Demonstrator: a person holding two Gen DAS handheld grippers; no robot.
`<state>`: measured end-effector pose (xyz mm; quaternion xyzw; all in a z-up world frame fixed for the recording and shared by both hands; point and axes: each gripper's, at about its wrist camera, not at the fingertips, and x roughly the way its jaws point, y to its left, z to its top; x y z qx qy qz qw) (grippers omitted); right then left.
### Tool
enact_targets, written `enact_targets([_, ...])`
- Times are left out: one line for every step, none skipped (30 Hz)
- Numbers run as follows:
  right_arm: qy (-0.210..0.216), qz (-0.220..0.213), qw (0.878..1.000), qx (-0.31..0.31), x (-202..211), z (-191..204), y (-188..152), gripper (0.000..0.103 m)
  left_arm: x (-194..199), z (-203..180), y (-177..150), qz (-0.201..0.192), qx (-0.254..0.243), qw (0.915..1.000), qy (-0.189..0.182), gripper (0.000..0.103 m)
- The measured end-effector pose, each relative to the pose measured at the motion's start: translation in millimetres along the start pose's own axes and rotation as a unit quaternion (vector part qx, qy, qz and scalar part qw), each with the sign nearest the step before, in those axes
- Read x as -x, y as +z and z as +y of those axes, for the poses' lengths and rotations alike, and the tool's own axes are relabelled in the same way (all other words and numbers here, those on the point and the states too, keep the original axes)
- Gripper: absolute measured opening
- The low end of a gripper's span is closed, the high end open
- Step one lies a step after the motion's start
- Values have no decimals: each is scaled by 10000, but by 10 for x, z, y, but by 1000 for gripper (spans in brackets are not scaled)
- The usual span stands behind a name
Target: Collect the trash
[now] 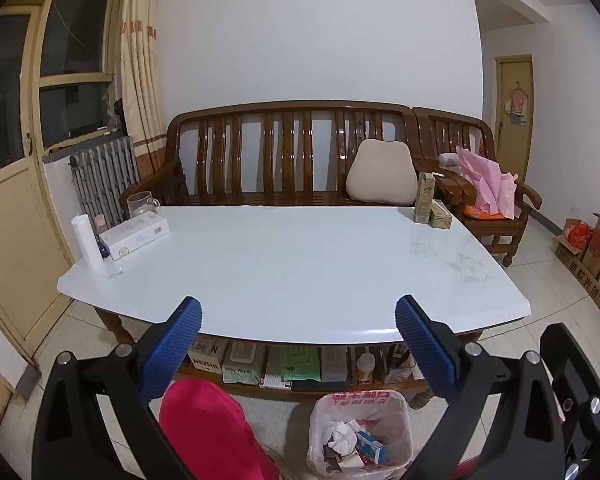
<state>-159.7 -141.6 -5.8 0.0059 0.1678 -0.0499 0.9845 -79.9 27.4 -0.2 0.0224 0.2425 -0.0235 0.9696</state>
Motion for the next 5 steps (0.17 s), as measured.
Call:
enact_targets([-1,-3,10000,-1,1,0,2,96,0,7,1,-6,14,10000,0,95])
enact_targets([0,-3,10000,1,1,1,1,96,1,8,0,-16,7,10000,6,95])
enact_targets([-4,-5,10000,6,1,2,1,96,-2,4,-1,-18,-3,10000,14,95])
enact_targets([-5,1,10000,2,0,1,2,96,-1,3,-1,-19,-10,10000,20,95])
enact_targets([2,3,10000,-4,1,0,1,96,4,-1,-9,-21,-16,10000,24,95])
